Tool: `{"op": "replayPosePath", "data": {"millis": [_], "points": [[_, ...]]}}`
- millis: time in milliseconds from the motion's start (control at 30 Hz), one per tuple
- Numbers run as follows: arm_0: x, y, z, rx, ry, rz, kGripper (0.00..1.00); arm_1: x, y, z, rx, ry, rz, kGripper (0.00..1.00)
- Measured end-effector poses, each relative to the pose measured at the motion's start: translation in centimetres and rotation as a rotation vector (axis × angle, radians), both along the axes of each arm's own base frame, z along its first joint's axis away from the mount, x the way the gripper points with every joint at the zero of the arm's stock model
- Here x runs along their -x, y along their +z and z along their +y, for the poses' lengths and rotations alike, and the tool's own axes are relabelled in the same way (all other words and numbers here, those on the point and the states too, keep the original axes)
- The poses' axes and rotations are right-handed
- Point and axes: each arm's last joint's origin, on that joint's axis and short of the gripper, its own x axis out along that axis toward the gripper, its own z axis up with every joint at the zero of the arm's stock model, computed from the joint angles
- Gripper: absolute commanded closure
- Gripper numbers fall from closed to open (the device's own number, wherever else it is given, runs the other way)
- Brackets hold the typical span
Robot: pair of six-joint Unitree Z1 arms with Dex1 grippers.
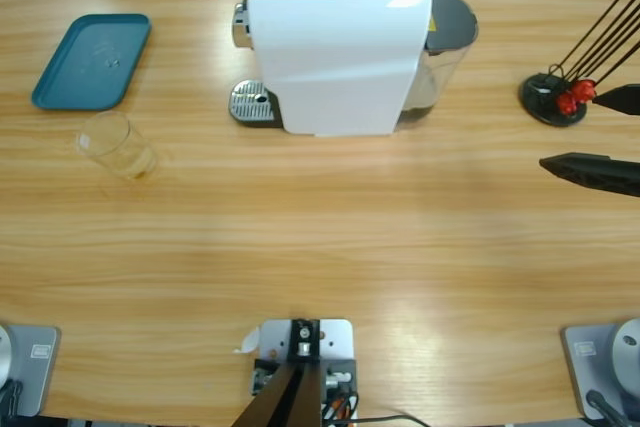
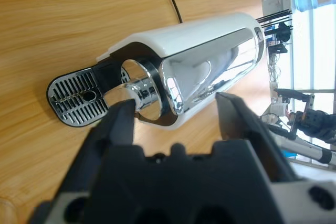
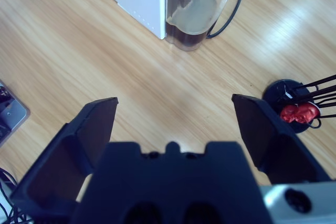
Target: Pour coffee
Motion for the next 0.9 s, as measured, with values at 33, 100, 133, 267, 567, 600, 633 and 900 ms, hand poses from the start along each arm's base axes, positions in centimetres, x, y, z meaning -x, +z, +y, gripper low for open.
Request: {"op": "replayPosePath", "data": {"millis": [33,100,133,267,567,600,633,900], "points": [[0.01,0.04,-0.05,-0.001,0.000,-0.002,0.612,0.00,0.00,0.00,0.000,0.000,0.000,0.000],[0.00,0.16,-0.12,-0.002,0.001,-0.007,0.612,0.00,0.00,0.00,0.000,0.000,0.000,0.000],[0.00,0.20,-0.15,-0.002,0.001,-0.009,0.612,0.00,0.00,0.00,0.000,0.000,0.000,0.000],[0.05,0.18,-0.27,-0.002,-0.003,-0.008,0.612,0.00,0.00,0.00,0.000,0.000,0.000,0.000],[-0.30,-0.54,-0.63,-0.011,-0.007,0.009,0.740,0.01,0.01,-0.01,0.000,0.000,-0.001,0.001],[-0.31,-0.54,-0.62,-0.013,-0.005,0.008,0.740,0.01,0.01,-0.01,0.000,0.000,-0.001,0.004],[-0.32,-0.55,-0.61,-0.015,-0.003,0.007,0.758,0.02,0.01,-0.01,0.000,0.000,-0.001,0.004],[-0.34,-0.56,-0.59,-0.019,0.001,0.005,1.000,0.02,0.01,-0.01,-0.001,0.000,-0.001,0.011]]}}
